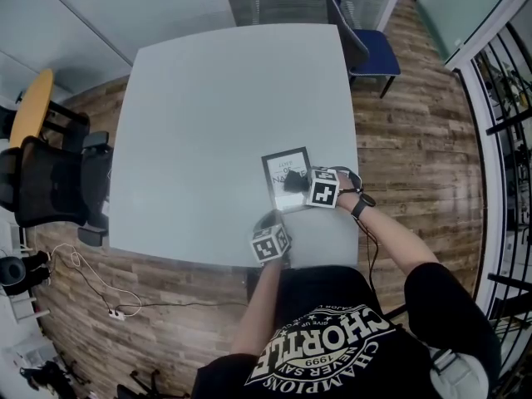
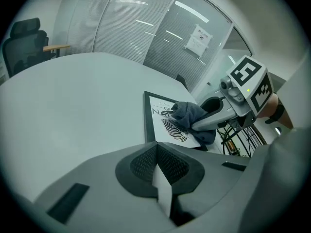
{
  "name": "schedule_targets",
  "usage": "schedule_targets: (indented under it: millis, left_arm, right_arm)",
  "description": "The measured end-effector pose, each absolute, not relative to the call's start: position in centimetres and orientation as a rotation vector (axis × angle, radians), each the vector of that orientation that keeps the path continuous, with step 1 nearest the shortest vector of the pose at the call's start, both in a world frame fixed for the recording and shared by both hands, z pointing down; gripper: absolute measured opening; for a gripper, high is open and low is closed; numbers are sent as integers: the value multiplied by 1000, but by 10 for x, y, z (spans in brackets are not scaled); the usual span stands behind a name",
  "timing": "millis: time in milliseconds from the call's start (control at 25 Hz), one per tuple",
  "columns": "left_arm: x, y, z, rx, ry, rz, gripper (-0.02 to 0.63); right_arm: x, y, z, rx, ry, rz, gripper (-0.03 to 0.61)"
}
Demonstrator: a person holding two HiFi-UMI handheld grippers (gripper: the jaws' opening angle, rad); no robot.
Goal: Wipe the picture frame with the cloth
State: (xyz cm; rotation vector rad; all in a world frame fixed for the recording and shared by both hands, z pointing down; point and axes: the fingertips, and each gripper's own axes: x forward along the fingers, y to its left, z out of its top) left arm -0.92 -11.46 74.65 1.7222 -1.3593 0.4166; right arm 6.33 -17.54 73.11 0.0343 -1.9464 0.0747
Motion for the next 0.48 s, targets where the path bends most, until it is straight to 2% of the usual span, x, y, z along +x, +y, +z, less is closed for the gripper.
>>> schedule_targets:
  millis: [240, 480]
  left_arm:
    - [-9, -115, 746, 1724, -1359, 418, 3]
    - [-10, -116, 746, 1725, -1360, 416, 3]
  right_arm:
    - [75, -179, 732, 84, -1941, 128, 75]
    - [19, -164, 710, -19, -2055, 113, 75]
